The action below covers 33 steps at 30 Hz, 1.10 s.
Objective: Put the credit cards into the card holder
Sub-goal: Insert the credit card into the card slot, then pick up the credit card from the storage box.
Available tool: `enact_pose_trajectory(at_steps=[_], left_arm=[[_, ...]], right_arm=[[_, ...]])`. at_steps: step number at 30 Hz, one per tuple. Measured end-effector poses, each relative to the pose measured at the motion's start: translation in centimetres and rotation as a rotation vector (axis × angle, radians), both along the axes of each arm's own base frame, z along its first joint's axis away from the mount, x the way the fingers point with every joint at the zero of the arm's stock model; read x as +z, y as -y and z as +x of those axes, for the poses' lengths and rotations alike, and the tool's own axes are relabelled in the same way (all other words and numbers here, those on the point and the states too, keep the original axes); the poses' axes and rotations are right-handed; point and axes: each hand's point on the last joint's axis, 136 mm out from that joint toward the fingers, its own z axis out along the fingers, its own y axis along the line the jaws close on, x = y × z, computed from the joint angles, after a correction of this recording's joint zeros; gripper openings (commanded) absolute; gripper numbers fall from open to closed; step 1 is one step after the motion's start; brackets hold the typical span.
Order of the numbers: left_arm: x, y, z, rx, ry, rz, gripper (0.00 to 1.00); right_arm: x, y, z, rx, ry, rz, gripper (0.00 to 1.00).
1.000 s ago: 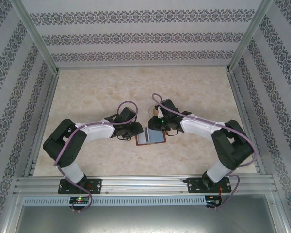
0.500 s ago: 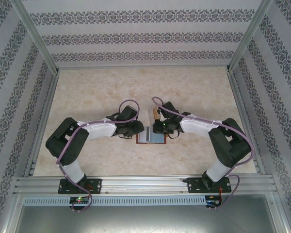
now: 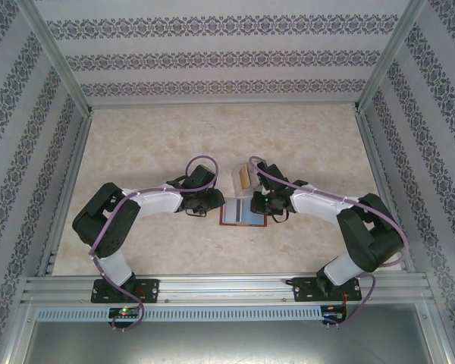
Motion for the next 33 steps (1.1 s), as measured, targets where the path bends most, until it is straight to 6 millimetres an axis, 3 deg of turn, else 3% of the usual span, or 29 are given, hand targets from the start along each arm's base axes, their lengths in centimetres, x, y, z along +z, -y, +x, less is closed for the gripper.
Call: enact_pose_trajectory(at_steps=[4,7,12,16,21,25,33], left_arm=[[0.1,0.0,0.0,0.0,0.002,-0.001,0.42],[0.3,0.0,0.0,-0.001,0.006,-0.004,0.44],[0.8,0.2,0.3,-0.005,0.017,-0.009,0.47],[3.0,1.6,2.0,-0.008,0.065,-0.044,0.5],[5.2,3.8,4.9,-0.009,0.118,-0.087,0.53],[4.9,4.5,6.0,-0.006,0.116,-0.087,0.55],[3.9,5.0,7.0,0.006,0.096,-0.088,0.56]], right_arm=[[0.1,0.3,-0.2,-0.003,-0.011,-0.016,0.22],[1.8,0.4,0.4,0.011,0.025,-0.028,0.29],[7.7,0.3,4.7,0.042,0.192,-0.034,0.29],[10.3,0.7,8.5,0.053,0.27,-0.089,0.28],[8.6,0.8,10.7,0.102,0.227,-0.2,0.3],[7.0,0.9,11.0,0.135,0.17,-0.249,0.31],[6.0,0.2,11.8,0.183,0.144,-0.308,0.33]])
